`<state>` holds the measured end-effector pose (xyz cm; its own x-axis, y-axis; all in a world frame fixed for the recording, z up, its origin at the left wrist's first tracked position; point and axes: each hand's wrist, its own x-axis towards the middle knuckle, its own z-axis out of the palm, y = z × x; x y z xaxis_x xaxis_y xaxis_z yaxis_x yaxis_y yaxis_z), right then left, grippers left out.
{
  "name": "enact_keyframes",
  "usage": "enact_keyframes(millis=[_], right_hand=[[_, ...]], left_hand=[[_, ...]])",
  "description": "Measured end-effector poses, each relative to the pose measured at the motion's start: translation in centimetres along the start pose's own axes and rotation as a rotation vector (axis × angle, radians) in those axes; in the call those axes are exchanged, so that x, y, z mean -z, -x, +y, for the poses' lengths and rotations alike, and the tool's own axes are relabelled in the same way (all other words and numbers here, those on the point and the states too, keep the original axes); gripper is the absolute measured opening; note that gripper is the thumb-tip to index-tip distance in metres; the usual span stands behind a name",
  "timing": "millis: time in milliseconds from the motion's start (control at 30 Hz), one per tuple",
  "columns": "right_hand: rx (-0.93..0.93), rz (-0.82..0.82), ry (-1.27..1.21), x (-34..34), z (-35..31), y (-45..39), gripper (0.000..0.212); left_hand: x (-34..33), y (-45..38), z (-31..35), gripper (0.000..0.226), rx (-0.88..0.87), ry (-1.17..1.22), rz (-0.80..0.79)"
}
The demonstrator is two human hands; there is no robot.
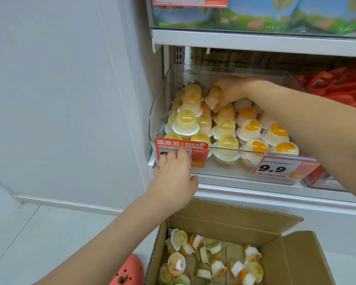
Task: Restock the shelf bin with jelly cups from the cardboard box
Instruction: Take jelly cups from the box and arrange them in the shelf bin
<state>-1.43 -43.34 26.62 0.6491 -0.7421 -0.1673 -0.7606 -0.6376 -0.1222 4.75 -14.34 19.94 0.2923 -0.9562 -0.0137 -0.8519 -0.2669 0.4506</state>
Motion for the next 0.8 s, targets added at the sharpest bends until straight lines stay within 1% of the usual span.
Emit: enact_keyframes(millis=[33, 100, 133, 167, 200, 267, 333, 367, 400, 433, 467, 500, 600, 700, 767, 800], right_hand=[[0.004, 0.002, -0.007, -0.1, 0.1, 0.1, 0.064], [0.022, 0.043, -0.028, 0.0, 0.2, 1.1, 0.082], [0.036, 0.094, -0.057, 0.0, 0.1, 2.2, 0.086], [0.043, 0.154, -0.115, 0.0, 0.0, 3.8, 0.085], [0.053, 0.216, -0.194, -0.1, 0.0, 5.7, 0.079], [0.123, 0.371, -0.316, -1.0, -0.2, 10.4, 0.059], [0.232, 0.557, -0.315, -3.0, -0.7, 15.3, 0.035], [0.278, 0.625, -0.303, -4.4, -1.0, 17.8, 0.026], [0.311, 0.659, -0.304, -6.0, -1.3, 20.2, 0.020], [0.336, 0.657, -0.309, -7.9, -1.4, 22.3, 0.017], [0.350, 0.610, -0.315, -9.9, -1.4, 24.2, 0.015], [0.344, 0.512, -0.319, -12.1, -1.2, 25.6, 0.014], [0.229, 0.115, -0.321, -19.4, -0.5, 28.3, 0.017], [0.140, -0.206, -0.309, -26.4, 0.3, 28.8, 0.025], [0.108, -0.368, -0.257, -30.5, 0.5, 28.3, 0.030], [0.108, -0.431, -0.225, -32.6, 0.4, 28.0, 0.032]], left_hand=[[0.0, 0.0, 0.0, 0.033, -0.004, -0.004, 0.000], [0.1, 0.0, 0.0, 0.032, -0.011, -0.007, -0.004], [0.2, 0.0, -0.1, 0.031, -0.017, -0.009, -0.001], [0.2, 0.0, -0.3, 0.030, -0.025, -0.008, 0.005], [0.2, 0.1, -0.5, 0.029, -0.036, 0.000, 0.012], [-0.1, 0.4, -0.7, 0.027, -0.079, 0.039, 0.030], [-1.1, 0.9, -0.7, 0.024, -0.131, 0.073, 0.017], [-1.9, 1.2, -0.7, 0.022, -0.149, 0.073, -0.007], [-3.0, 1.7, -0.8, 0.020, -0.159, 0.060, -0.044], [-4.4, 2.2, -1.0, 0.020, -0.167, 0.029, -0.098], [-5.9, 2.7, -1.5, 0.020, -0.181, -0.027, -0.172], [-7.7, 3.3, -2.0, 0.021, -0.202, -0.108, -0.263], [-13.0, 4.9, -4.4, 0.029, -0.250, -0.372, -0.540], [-18.1, 5.9, -6.8, 0.039, -0.258, -0.524, -0.773], [-21.3, 6.4, -7.9, 0.041, -0.322, -0.640, -0.876], [-22.6, 6.6, -8.3, 0.041, -0.370, -0.687, -0.896]])
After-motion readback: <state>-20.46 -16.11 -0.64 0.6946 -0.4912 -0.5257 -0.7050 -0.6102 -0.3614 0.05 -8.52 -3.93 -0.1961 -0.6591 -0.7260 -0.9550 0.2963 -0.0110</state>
